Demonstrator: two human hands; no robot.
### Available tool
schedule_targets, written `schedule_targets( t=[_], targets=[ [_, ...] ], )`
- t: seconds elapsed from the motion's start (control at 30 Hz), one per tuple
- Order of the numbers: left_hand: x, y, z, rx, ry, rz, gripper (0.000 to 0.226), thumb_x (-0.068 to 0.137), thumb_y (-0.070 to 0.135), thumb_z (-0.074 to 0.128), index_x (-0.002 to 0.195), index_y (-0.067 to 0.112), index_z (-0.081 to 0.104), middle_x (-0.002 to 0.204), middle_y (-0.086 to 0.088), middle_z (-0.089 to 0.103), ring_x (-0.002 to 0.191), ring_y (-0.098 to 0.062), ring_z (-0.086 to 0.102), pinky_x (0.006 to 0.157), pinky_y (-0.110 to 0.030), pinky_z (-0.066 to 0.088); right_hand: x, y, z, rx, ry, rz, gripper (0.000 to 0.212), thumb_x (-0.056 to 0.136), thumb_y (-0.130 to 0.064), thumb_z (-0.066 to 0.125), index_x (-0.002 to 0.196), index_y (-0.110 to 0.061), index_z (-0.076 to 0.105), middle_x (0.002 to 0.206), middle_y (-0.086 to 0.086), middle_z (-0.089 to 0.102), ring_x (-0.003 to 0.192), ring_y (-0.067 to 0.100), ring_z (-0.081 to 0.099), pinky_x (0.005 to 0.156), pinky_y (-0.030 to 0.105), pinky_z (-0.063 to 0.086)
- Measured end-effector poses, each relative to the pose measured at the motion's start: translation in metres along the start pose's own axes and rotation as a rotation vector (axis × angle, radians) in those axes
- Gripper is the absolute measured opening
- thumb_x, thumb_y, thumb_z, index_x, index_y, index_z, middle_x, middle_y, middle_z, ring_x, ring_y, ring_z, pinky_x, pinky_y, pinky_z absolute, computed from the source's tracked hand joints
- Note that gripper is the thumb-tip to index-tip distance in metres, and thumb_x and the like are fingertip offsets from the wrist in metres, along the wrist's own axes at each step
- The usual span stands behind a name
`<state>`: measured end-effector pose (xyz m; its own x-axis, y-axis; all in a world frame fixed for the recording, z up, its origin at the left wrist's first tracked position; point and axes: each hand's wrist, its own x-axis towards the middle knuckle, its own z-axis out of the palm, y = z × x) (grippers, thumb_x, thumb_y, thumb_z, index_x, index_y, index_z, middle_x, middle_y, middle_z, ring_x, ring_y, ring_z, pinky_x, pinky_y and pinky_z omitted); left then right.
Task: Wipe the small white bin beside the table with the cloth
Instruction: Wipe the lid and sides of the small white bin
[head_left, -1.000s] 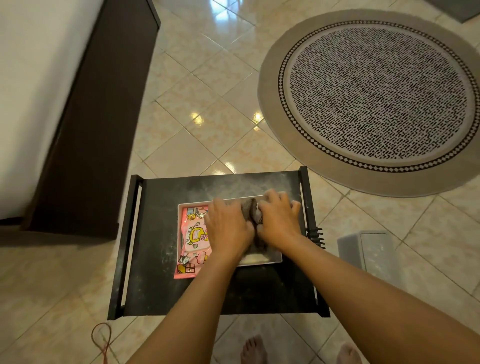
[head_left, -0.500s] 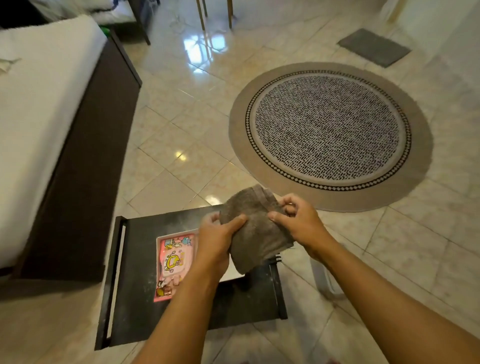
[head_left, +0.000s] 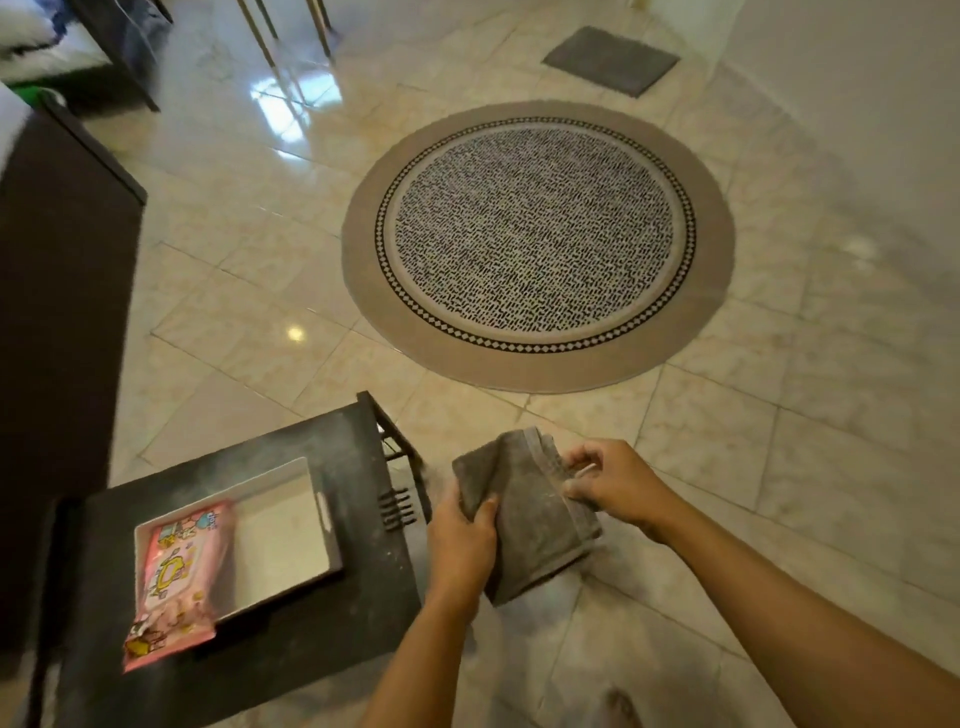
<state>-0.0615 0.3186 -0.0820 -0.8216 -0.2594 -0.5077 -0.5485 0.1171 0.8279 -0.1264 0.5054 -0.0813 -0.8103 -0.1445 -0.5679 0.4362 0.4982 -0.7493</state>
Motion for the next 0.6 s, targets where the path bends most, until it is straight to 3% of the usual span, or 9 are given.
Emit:
schedule_targets(
  t=[0.1,0.23,0.33,0.47,0.6],
  targets=[
    [0.018,-0.047,0.039,0.049,-0.005,-0.031,0.019,0.098,0.021,0.058,0.113,0.034,0.058,0.105,0.010,0.063,0.097,-0.004,0.060,0.077,-0.025,0.053,0.021,0.055,-0.003,-0.062,-0.001,0.059,0.016,0.074,0.000,0.072,0.085,-0.012,0.069,0.077,0.012,0.068,0.067,0.020,0.065,0.065,0.041,0.059],
    [0.055,-0.126,0.082,0.173,0.007,-0.033,0.010,0.090,0.046,0.057,0.097,0.052,0.052,0.102,0.014,0.062,0.097,-0.009,0.061,0.086,-0.043,0.057,0.058,0.129,0.009,-0.099,0.014,0.099,0.016,0.075,0.000,0.074,0.081,-0.014,0.068,0.076,0.009,0.067,0.069,0.020,0.065,0.068,0.044,0.060],
    [0.085,-0.162,0.108,0.138,0.009,-0.044,0.014,0.098,0.029,0.057,0.095,0.042,0.053,0.097,0.011,0.061,0.092,-0.009,0.060,0.079,-0.033,0.055,0.094,0.175,0.020,-0.115,0.037,0.107,0.016,0.073,-0.001,0.075,0.080,-0.015,0.068,0.074,0.003,0.066,0.071,0.019,0.064,0.071,0.043,0.059],
    [0.130,-0.204,0.137,0.137,0.046,-0.015,0.013,0.099,0.025,0.057,0.098,0.037,0.053,0.095,0.011,0.061,0.086,-0.004,0.057,0.071,-0.026,0.048,0.141,0.218,0.029,-0.121,0.073,0.084,0.018,0.075,-0.002,0.076,0.081,-0.017,0.068,0.076,0.000,0.066,0.072,0.017,0.063,0.076,0.041,0.058],
    [0.170,-0.236,0.155,0.140,0.052,0.009,0.008,0.098,0.023,0.058,0.103,0.028,0.057,0.096,0.009,0.062,0.090,-0.009,0.060,0.080,-0.035,0.053,0.178,0.248,0.031,-0.114,0.180,0.042,0.020,0.090,-0.013,0.065,0.109,-0.020,0.064,0.092,0.002,0.063,0.082,0.019,0.062,0.078,0.039,0.054]
  ],
)
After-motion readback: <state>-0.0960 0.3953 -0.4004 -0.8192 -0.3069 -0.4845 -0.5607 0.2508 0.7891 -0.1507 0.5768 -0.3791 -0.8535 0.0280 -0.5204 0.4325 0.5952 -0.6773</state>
